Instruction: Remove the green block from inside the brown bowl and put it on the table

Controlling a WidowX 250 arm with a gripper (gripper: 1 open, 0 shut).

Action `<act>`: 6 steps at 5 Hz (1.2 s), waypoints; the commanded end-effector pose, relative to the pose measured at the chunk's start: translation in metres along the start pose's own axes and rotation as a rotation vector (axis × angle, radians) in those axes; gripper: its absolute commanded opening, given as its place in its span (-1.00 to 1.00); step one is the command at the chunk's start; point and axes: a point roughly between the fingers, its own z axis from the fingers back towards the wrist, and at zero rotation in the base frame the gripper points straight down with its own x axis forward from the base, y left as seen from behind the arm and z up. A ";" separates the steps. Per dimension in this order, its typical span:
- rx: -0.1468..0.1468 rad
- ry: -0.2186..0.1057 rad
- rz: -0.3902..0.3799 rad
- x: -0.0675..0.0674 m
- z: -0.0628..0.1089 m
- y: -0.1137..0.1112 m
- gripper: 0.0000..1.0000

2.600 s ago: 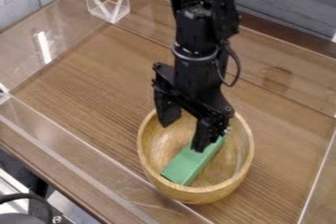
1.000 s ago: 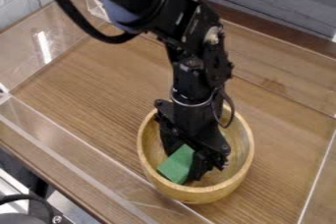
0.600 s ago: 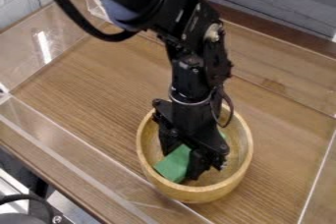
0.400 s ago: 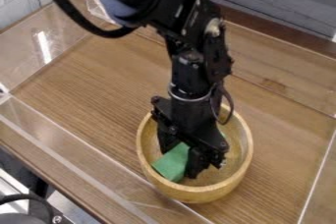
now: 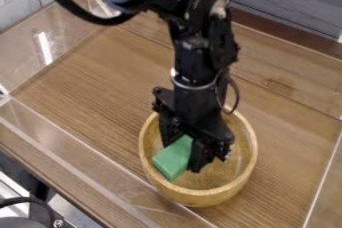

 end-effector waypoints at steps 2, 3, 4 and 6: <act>0.005 -0.071 0.012 0.009 0.033 0.005 -1.00; 0.006 -0.088 0.023 0.009 0.050 0.008 -1.00; 0.010 -0.115 0.061 0.009 0.077 0.015 -1.00; 0.029 -0.144 0.148 0.004 0.097 0.037 -1.00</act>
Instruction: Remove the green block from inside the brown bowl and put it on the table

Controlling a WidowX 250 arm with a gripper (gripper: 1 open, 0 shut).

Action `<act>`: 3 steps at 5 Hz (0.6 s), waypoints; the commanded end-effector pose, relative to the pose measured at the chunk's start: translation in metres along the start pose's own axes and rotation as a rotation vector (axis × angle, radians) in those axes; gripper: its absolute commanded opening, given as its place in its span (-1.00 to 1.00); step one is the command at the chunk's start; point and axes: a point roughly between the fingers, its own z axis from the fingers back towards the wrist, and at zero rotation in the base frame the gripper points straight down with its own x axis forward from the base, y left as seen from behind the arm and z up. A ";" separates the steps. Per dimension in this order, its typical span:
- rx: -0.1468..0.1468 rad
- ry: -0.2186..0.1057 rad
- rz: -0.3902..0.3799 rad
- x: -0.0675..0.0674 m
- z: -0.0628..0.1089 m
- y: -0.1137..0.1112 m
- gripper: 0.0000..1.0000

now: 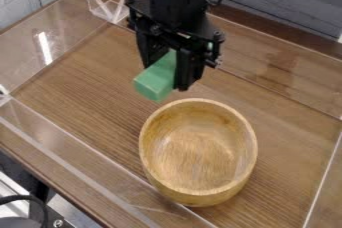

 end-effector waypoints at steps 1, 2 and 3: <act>0.010 -0.052 0.016 -0.002 0.007 0.007 -1.00; 0.014 -0.056 0.030 -0.008 0.003 0.013 -1.00; 0.018 -0.058 0.033 -0.013 -0.002 0.019 -1.00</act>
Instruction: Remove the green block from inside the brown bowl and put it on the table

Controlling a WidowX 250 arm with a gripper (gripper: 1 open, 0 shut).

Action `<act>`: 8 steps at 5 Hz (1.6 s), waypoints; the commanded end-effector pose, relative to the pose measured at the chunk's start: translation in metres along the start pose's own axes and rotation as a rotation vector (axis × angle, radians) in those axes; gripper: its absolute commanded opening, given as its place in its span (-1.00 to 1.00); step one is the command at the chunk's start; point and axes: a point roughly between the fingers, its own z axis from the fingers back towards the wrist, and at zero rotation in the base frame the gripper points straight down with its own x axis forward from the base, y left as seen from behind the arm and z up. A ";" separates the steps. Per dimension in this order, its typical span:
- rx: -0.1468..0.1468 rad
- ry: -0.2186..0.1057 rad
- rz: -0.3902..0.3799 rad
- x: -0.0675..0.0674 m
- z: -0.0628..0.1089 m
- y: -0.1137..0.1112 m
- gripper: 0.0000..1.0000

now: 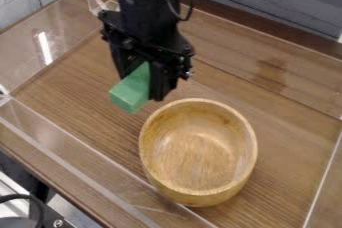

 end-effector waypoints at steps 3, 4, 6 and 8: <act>0.019 -0.040 -0.004 -0.007 -0.011 0.011 -1.00; 0.021 -0.039 -0.003 -0.009 -0.016 0.015 -1.00; 0.026 -0.039 -0.009 -0.013 -0.028 0.022 -1.00; 0.025 -0.036 -0.009 -0.016 -0.035 0.026 -1.00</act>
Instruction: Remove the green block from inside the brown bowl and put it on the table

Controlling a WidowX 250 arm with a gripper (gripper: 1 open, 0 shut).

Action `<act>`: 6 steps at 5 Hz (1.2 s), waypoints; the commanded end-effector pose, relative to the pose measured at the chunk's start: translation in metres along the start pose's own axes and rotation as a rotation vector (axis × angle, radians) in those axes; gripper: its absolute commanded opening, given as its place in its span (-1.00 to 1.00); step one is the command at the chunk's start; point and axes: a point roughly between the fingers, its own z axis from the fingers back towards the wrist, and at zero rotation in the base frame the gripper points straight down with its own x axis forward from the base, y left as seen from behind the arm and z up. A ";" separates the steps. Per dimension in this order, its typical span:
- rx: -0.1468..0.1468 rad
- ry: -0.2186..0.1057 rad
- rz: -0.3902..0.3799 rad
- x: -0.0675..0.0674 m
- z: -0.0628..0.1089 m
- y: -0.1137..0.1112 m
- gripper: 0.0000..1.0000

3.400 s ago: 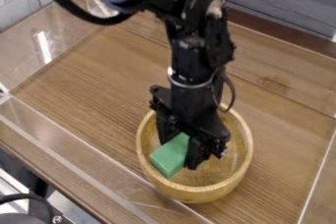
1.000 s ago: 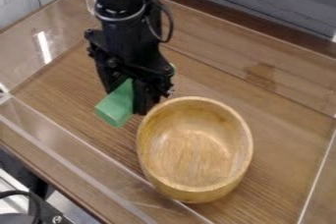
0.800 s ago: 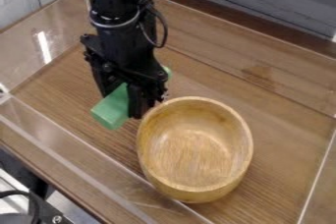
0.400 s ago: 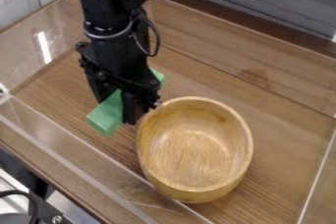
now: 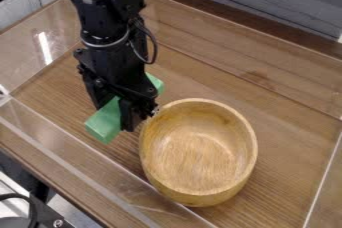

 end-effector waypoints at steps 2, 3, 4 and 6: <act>0.001 -0.025 0.002 0.004 0.001 0.005 1.00; -0.002 -0.023 0.001 0.003 -0.001 0.005 1.00; -0.006 -0.022 0.000 0.003 -0.003 0.004 1.00; -0.011 -0.023 0.000 0.004 -0.008 0.003 1.00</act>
